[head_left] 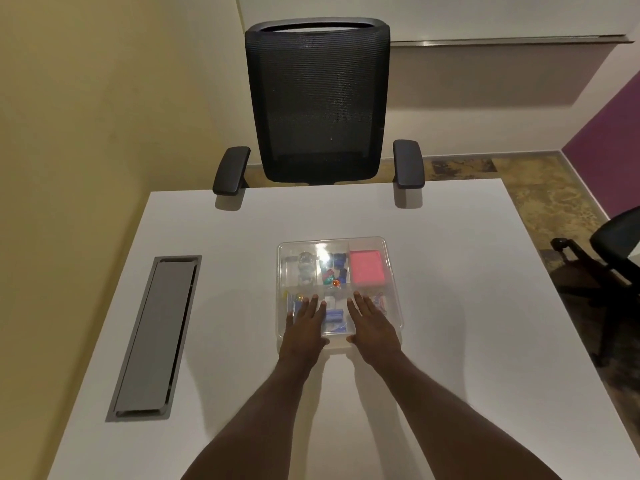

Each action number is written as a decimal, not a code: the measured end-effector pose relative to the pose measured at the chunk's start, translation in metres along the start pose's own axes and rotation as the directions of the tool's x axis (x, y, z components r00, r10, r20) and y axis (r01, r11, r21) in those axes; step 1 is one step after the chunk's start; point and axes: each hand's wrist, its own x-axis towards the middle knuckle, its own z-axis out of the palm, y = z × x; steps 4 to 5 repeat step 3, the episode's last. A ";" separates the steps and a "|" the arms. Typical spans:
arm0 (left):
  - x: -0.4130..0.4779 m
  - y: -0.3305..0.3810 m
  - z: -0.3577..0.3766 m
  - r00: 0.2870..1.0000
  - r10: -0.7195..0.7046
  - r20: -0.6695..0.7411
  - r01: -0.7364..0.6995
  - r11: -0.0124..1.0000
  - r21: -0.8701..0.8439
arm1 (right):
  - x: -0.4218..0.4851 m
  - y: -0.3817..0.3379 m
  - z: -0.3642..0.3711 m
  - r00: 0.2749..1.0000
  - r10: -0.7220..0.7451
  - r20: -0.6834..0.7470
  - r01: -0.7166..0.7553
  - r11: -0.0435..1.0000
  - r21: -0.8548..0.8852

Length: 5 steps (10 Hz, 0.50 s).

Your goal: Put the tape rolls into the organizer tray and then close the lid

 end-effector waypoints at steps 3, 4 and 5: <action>-0.041 0.003 0.018 0.998 -0.005 -0.063 0.009 0.997 0.073 | -0.037 -0.006 0.005 0.980 -0.047 -0.195 0.061 0.996 0.066; -0.041 0.003 0.018 0.998 -0.005 -0.063 0.009 0.997 0.073 | -0.037 -0.006 0.005 0.980 -0.047 -0.195 0.061 0.996 0.066; -0.041 0.003 0.018 0.998 -0.005 -0.063 0.009 0.997 0.073 | -0.037 -0.006 0.005 0.980 -0.047 -0.195 0.061 0.996 0.066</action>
